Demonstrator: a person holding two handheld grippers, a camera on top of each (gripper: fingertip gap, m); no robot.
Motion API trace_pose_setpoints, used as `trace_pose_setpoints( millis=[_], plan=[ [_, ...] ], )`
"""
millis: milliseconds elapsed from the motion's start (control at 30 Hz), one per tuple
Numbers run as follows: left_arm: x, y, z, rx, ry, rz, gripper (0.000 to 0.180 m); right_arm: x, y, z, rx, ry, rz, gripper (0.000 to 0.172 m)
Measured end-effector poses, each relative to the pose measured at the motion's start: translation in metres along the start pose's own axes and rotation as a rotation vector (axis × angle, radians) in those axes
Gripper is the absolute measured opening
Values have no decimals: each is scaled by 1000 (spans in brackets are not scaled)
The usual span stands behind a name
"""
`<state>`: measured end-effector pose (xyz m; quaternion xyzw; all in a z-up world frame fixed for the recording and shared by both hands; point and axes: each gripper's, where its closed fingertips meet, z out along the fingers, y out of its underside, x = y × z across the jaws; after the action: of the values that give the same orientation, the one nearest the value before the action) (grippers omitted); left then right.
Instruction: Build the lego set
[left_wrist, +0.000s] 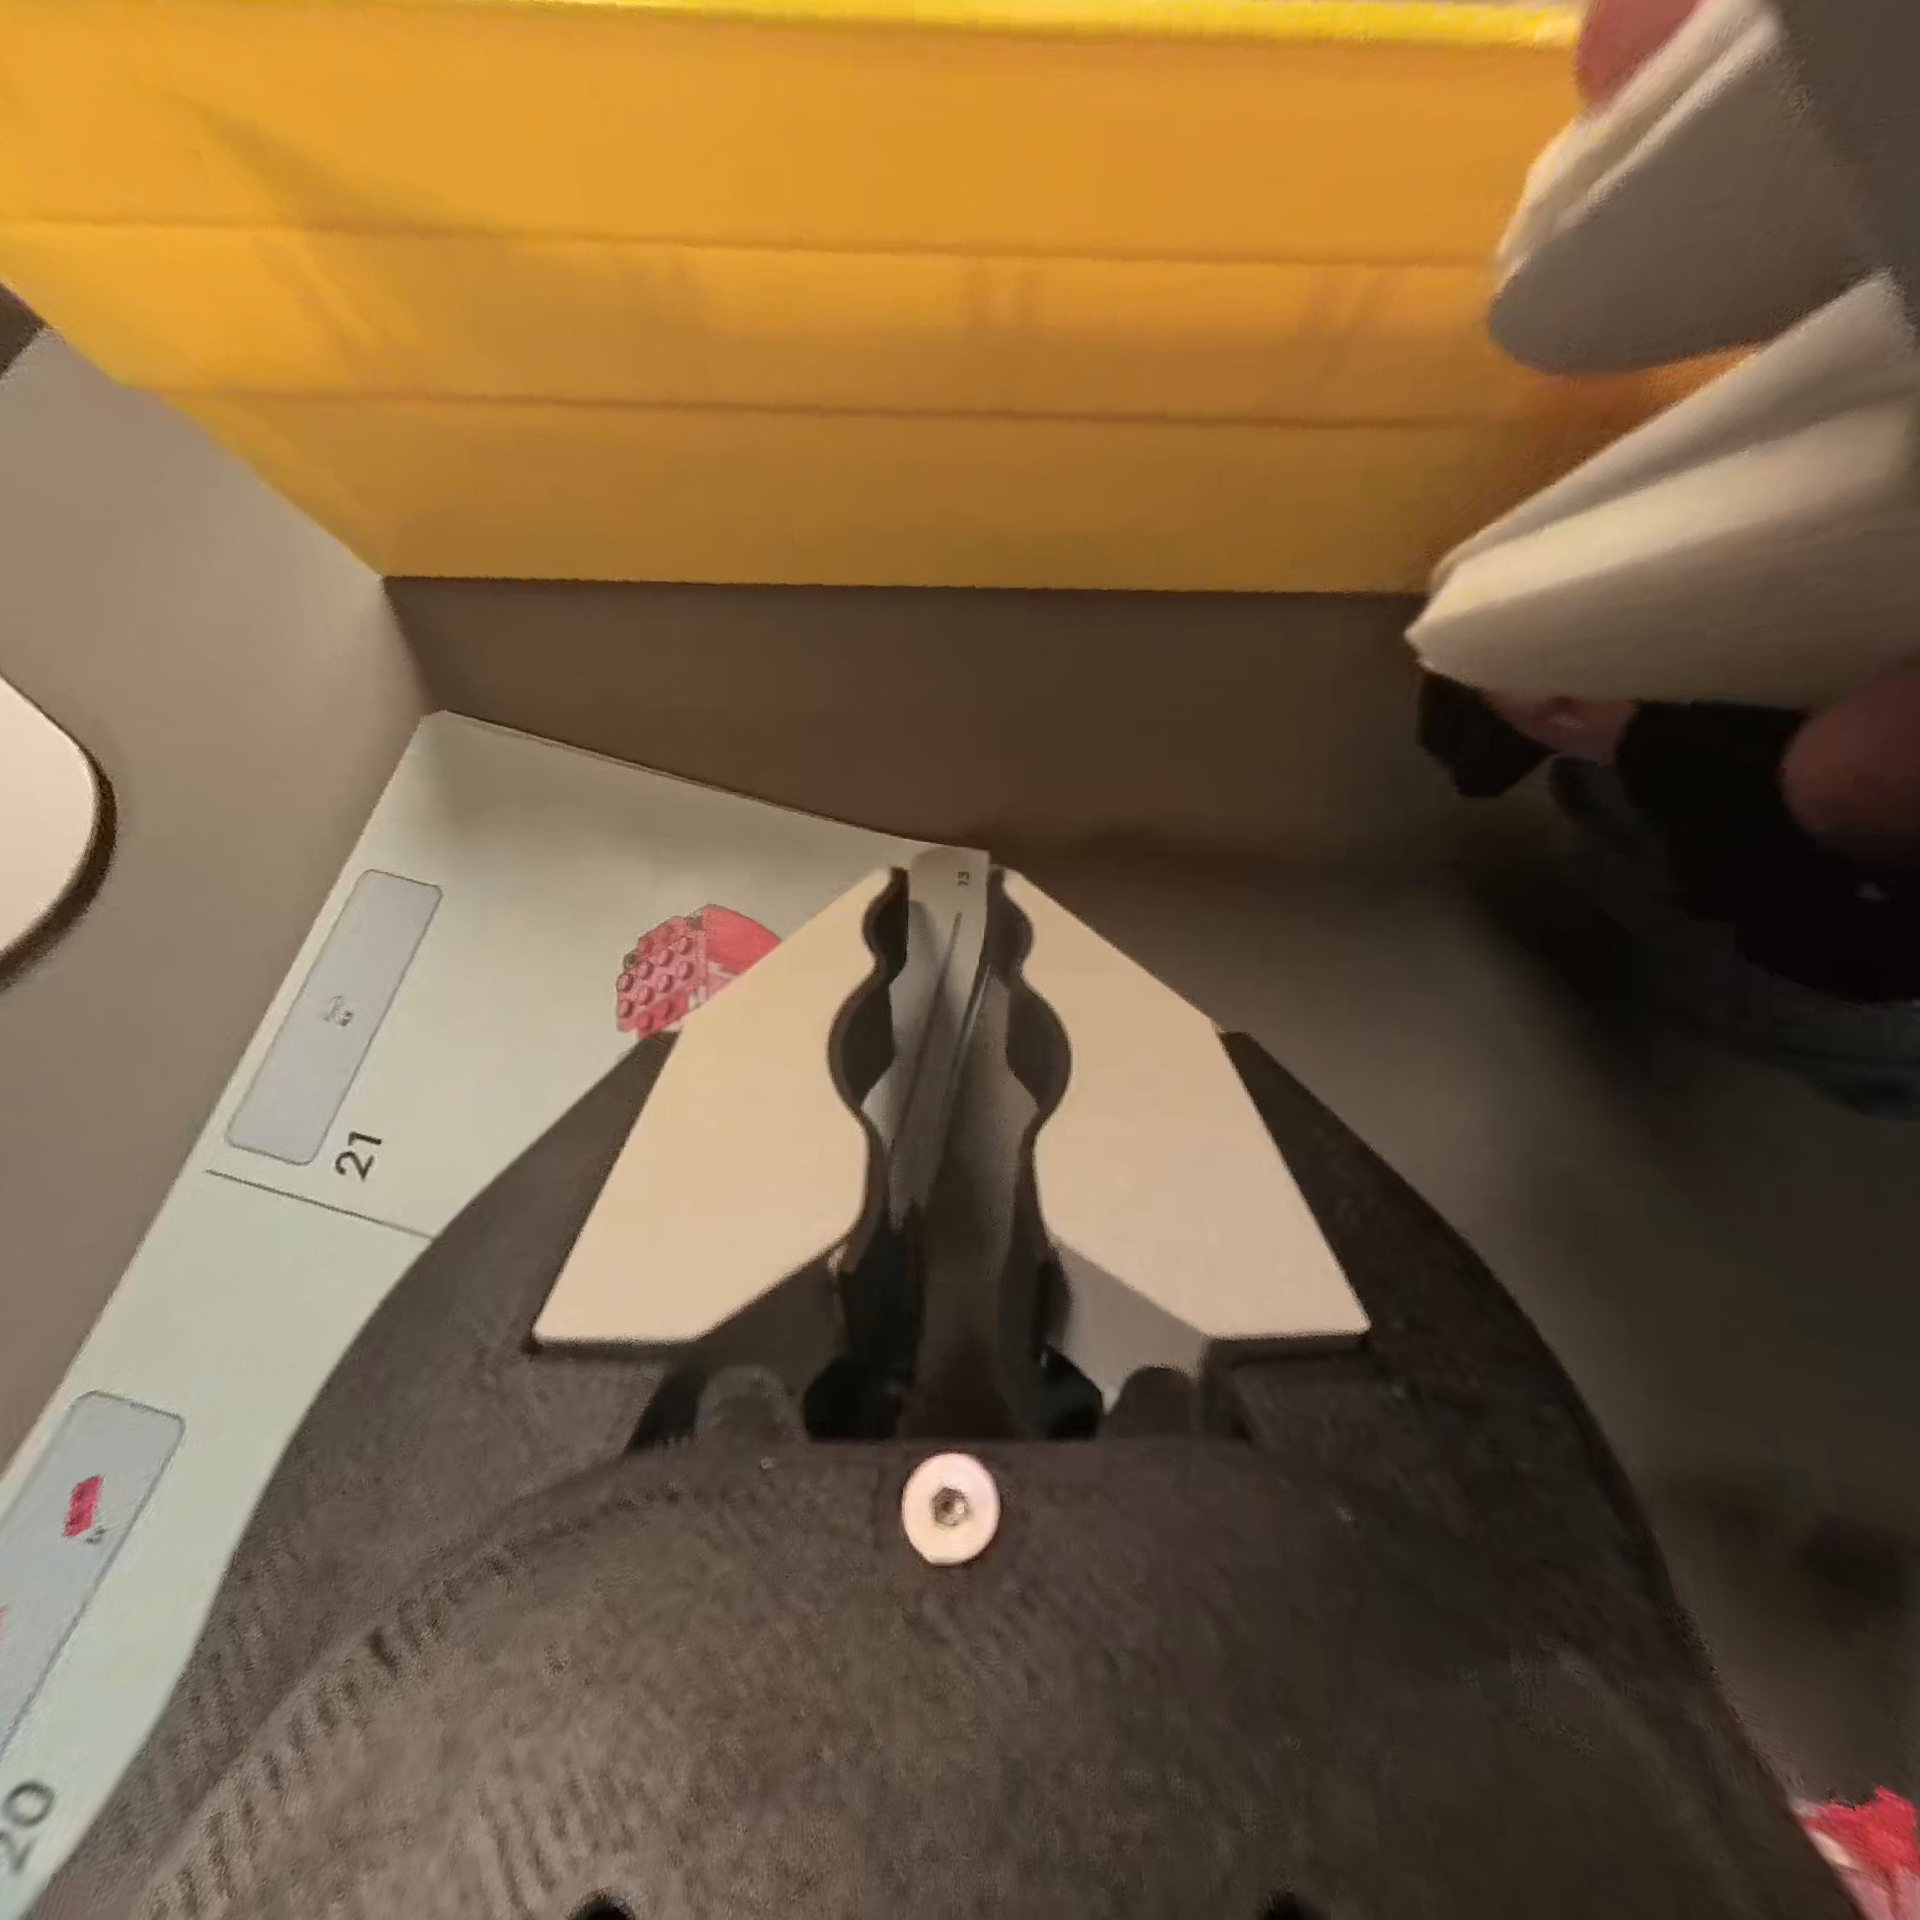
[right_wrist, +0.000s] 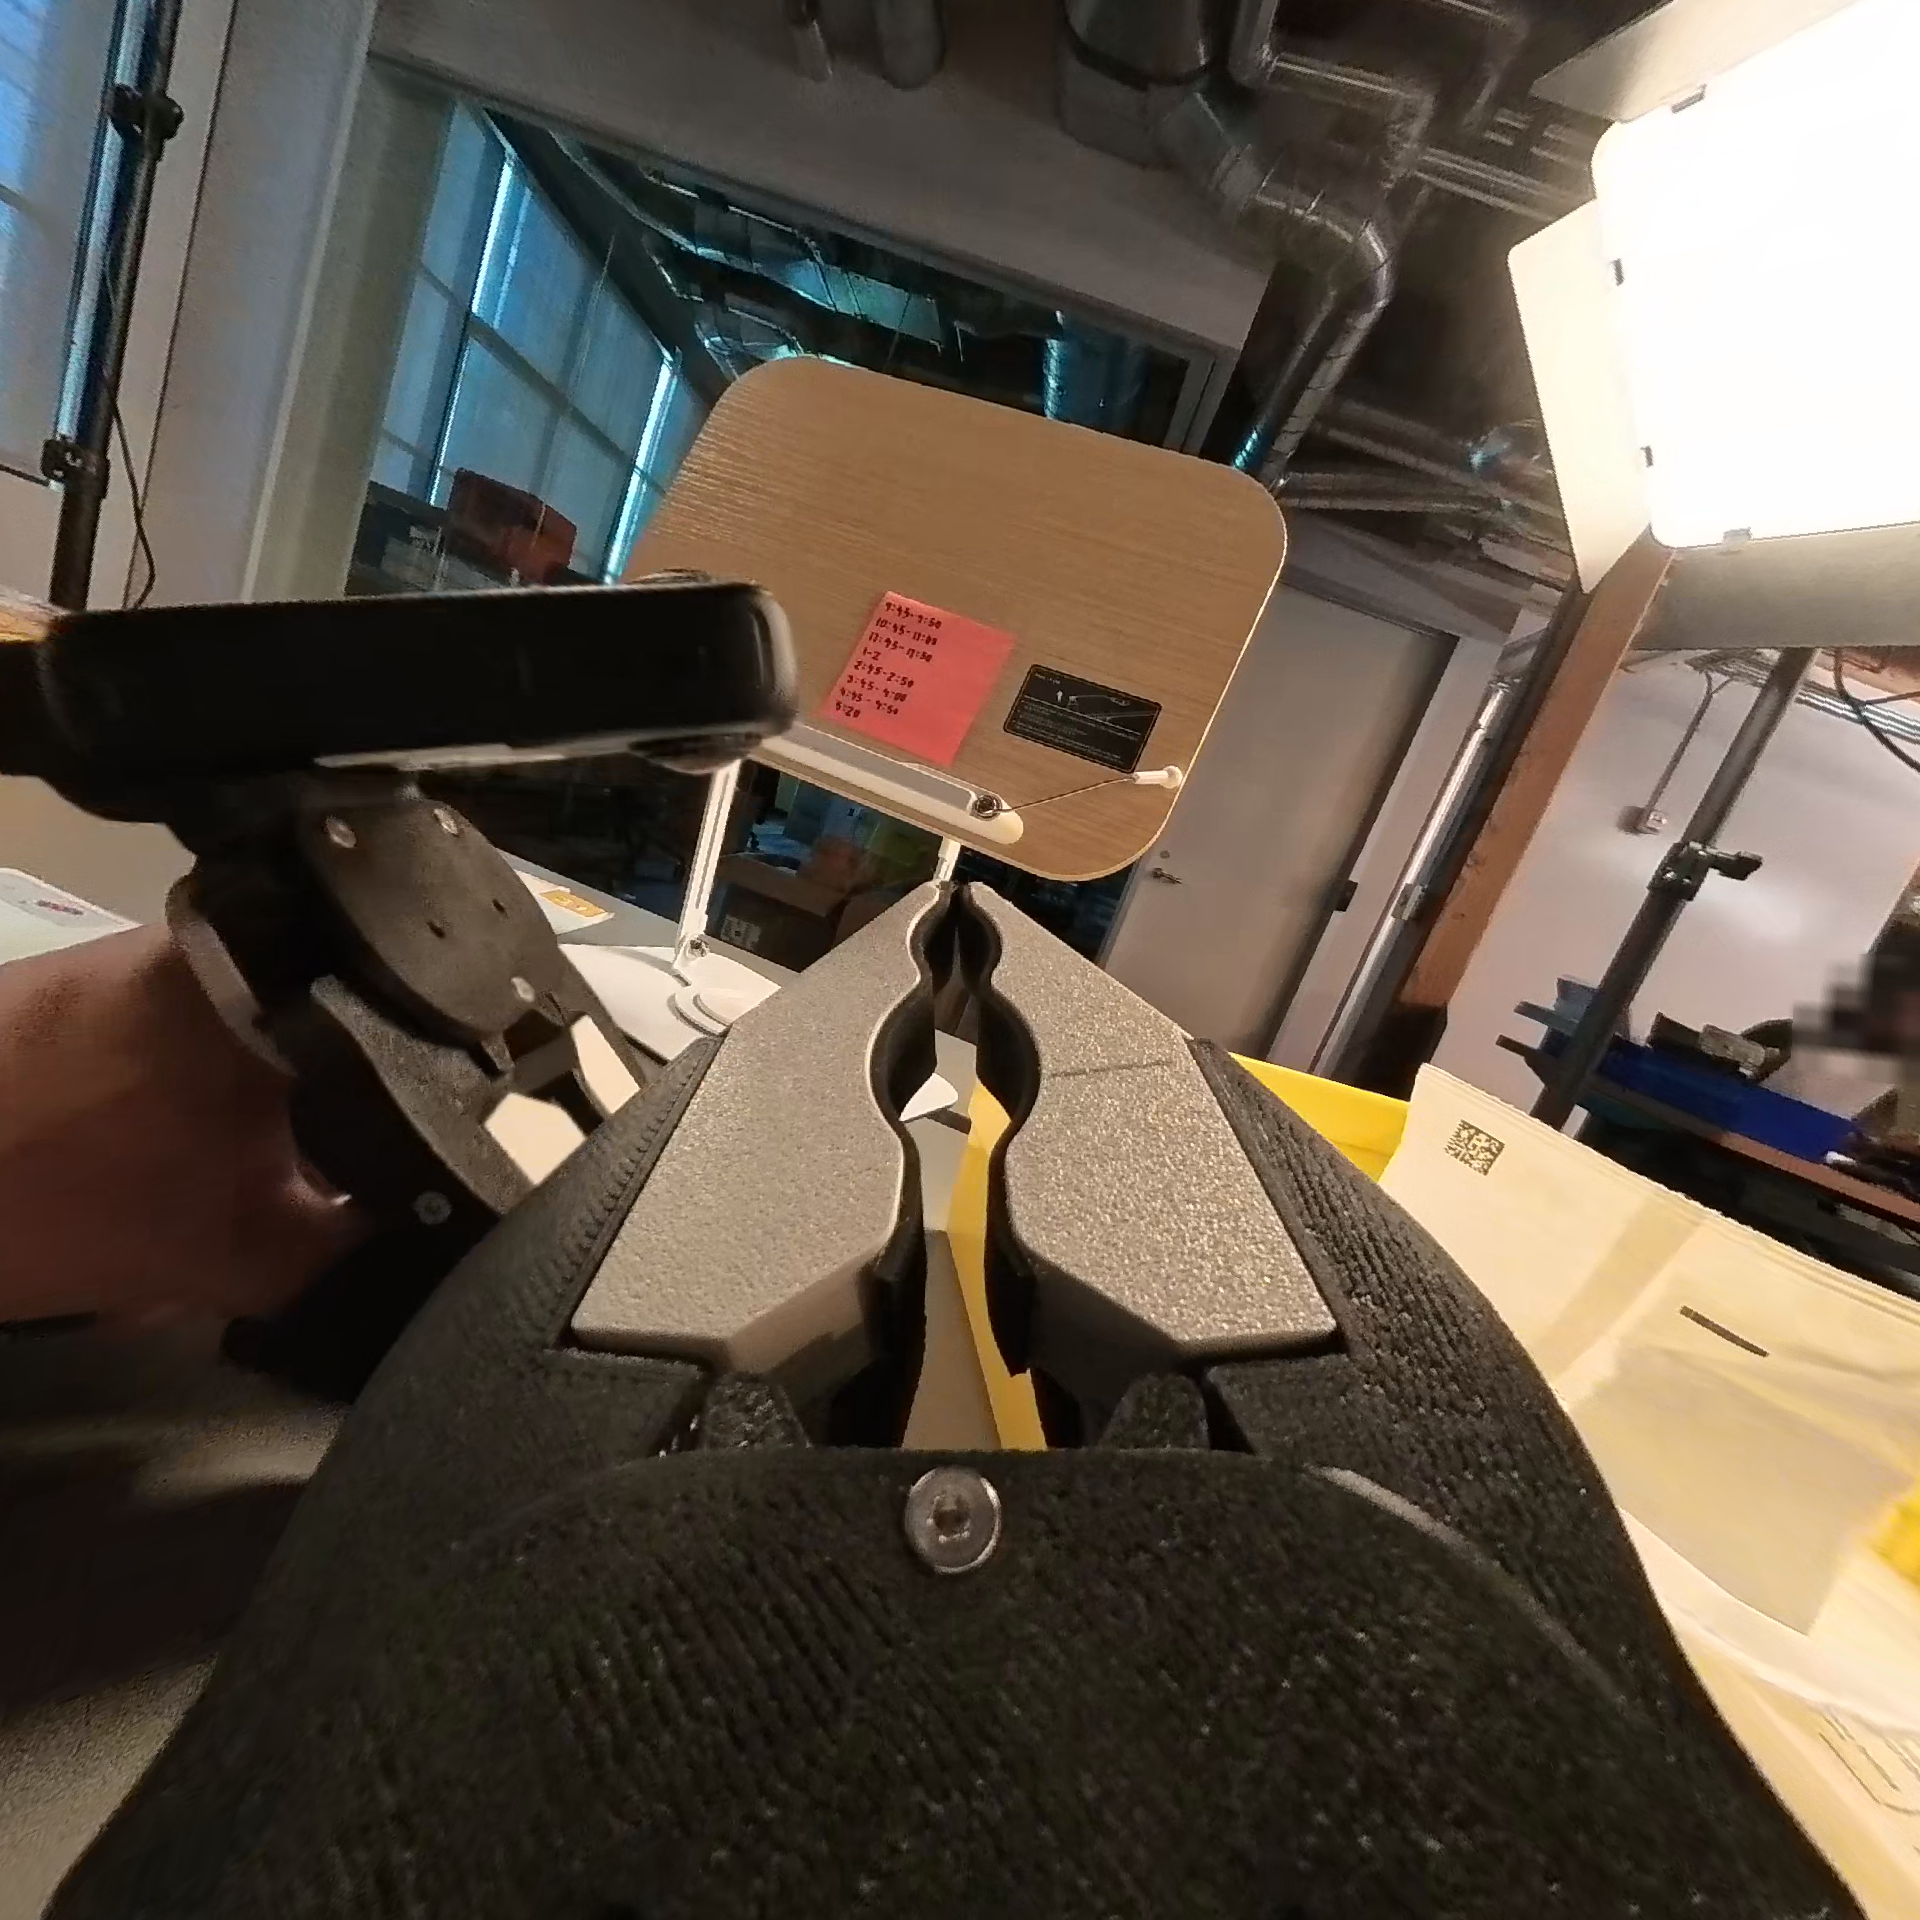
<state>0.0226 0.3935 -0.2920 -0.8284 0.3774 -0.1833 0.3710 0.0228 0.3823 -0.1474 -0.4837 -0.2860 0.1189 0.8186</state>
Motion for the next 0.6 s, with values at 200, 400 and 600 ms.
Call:
trace_pose_setpoints(
  millis=[200, 400, 600],
  plan=[
    [-10, -3, -6, 44, -11, -62, 0, -1, 0, 0, 0, -4, -2, 0],
    [-23, -7, -21, 90, -96, -72, 0, -4, 0, 0, 0, -16, -10, 0],
    [-19, -15, -38, 208, 49, -217, 0, -11, -2, 0, 5, -39, -43, 0]
  ],
)
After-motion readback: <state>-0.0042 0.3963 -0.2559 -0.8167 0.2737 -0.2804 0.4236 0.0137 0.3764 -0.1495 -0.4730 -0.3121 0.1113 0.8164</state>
